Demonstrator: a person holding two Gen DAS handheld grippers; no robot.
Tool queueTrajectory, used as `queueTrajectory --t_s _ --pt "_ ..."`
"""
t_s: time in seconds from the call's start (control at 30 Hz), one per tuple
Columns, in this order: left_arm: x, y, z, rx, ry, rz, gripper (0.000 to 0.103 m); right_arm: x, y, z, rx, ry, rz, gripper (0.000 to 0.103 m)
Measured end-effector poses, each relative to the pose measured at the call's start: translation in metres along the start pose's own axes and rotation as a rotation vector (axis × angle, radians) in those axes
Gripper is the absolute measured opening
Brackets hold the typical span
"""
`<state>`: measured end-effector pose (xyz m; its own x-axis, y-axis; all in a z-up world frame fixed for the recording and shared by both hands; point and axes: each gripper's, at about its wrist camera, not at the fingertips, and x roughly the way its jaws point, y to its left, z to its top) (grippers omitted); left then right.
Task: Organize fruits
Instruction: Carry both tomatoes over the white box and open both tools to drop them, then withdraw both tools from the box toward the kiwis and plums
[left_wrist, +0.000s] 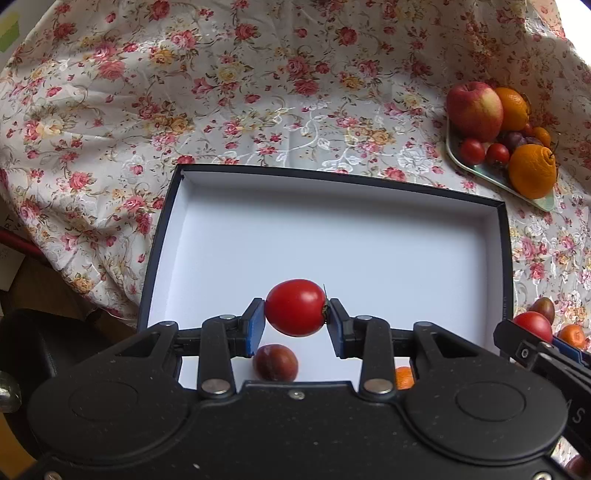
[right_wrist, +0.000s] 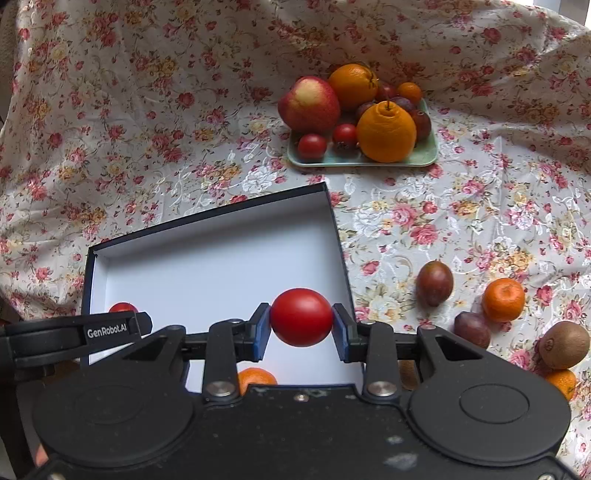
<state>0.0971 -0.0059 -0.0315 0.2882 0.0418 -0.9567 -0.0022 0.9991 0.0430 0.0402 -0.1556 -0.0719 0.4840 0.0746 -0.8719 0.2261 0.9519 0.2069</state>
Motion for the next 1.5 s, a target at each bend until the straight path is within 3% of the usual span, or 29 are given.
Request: queueTrajectory --t_s 0.27,0.53,1.03,1.5 --pt "0.010 0.030 0.000 -0.044 0.026 -0.003 0.045 0.011 0.030 -0.004 -0.086 -0.055 -0.052 0.037" --pt "0.008 0.032 0.000 -0.033 0.018 -0.033 0.045 0.013 0.033 -0.003 -0.080 -0.066 -0.038 0.037" --pt "0.007 0.009 -0.005 0.021 0.030 -0.049 0.045 0.014 0.022 -0.004 -0.051 -0.035 -0.071 0.037" --pt "-0.004 -0.041 -0.010 0.115 0.031 -0.097 0.045 0.000 -0.010 -0.009 0.008 -0.019 -0.102 0.037"
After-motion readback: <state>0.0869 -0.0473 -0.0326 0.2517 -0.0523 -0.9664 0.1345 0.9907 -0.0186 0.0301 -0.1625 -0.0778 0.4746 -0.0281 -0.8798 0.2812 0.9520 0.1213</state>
